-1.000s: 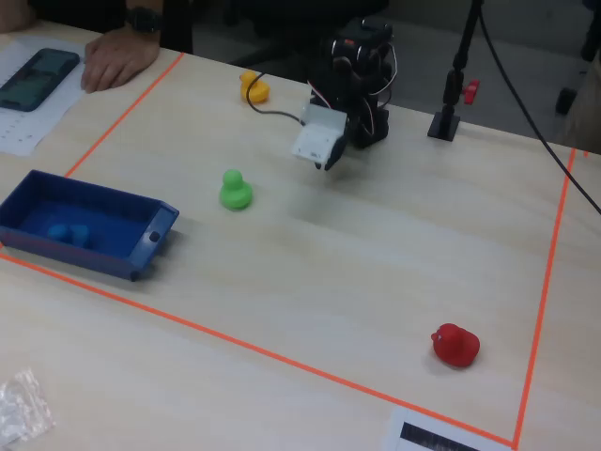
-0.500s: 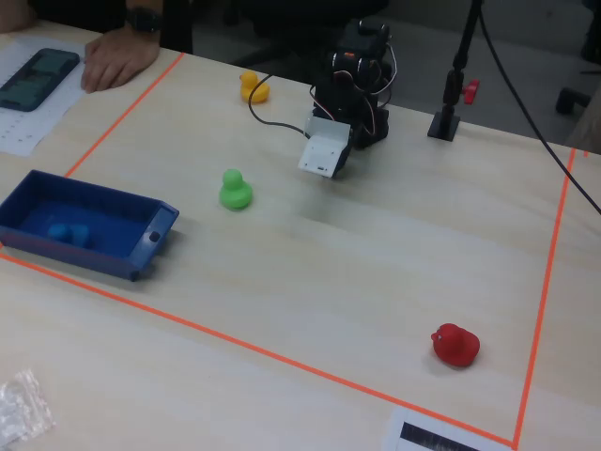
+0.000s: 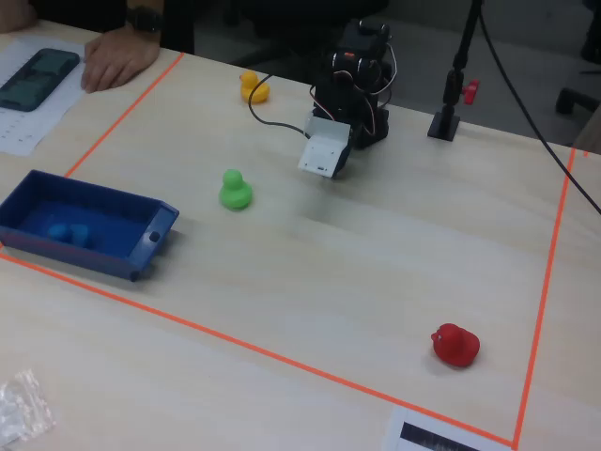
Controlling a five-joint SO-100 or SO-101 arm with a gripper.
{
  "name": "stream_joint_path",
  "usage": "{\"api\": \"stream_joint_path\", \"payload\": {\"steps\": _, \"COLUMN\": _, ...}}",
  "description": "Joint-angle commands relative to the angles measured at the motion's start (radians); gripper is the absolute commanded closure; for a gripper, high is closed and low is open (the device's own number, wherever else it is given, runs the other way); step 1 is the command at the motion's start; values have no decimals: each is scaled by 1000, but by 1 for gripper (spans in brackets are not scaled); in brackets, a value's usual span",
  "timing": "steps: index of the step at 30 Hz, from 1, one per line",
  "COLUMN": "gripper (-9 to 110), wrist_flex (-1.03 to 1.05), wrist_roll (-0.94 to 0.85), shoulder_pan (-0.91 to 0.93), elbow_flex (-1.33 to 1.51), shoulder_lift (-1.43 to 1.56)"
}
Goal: Grasp blue duck and put it into box.
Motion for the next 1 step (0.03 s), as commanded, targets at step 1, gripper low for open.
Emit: {"api": "stream_joint_path", "payload": {"steps": 1, "gripper": 100, "wrist_flex": 6, "wrist_roll": -2, "shoulder_pan": 3, "elbow_flex": 8, "shoulder_lift": -8}}
